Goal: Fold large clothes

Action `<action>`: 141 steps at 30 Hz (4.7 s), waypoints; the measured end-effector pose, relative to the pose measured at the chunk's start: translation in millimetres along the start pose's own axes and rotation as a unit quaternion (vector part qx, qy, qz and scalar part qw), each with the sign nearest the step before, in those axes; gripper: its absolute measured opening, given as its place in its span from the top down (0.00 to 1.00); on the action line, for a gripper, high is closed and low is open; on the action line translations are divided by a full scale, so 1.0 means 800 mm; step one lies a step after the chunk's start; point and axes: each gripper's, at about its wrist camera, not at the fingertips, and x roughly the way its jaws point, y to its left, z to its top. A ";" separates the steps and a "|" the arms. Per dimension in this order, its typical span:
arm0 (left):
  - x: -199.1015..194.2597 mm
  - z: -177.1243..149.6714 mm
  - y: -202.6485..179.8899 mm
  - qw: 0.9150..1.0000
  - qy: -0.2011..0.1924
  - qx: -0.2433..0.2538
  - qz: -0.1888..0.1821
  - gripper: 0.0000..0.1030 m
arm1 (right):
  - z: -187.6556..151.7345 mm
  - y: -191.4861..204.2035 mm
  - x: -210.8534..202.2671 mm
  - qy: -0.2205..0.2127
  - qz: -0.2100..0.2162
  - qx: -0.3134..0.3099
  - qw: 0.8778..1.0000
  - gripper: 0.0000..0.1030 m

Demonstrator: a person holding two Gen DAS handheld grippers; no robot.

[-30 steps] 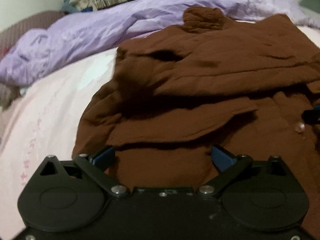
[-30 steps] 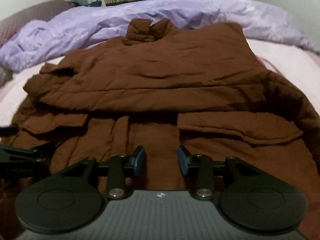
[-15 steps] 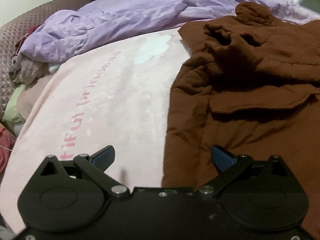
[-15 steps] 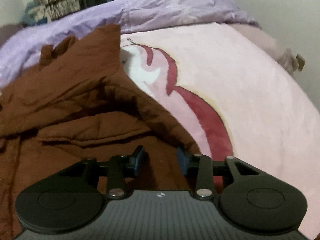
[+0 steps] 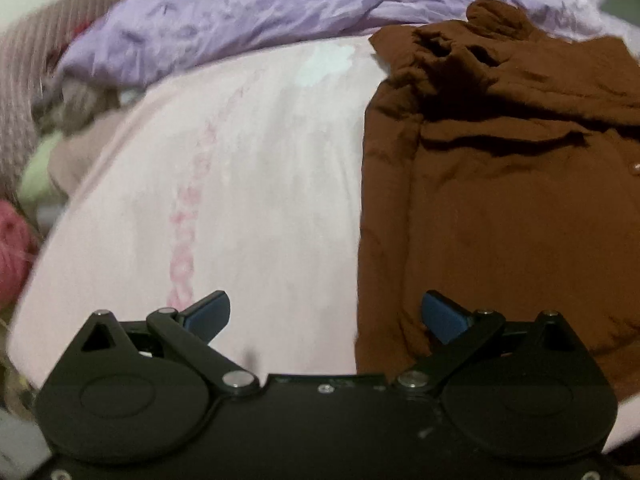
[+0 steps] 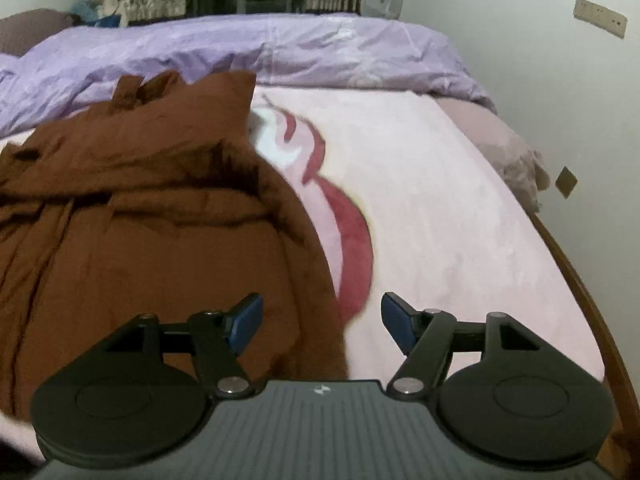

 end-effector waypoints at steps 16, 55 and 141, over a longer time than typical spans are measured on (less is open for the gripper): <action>0.007 -0.045 -0.029 0.993 0.045 -0.042 -0.098 0.00 | -0.031 0.003 0.066 0.096 0.085 0.027 0.991 0.06; -0.007 -0.060 -0.055 0.994 -0.026 -0.025 -0.100 0.18 | -0.040 0.041 0.053 0.042 0.029 0.039 0.998 0.25; 0.046 0.336 -0.063 0.982 -0.102 -0.114 -0.112 0.92 | 0.277 0.029 0.138 -0.075 0.157 0.220 0.960 0.88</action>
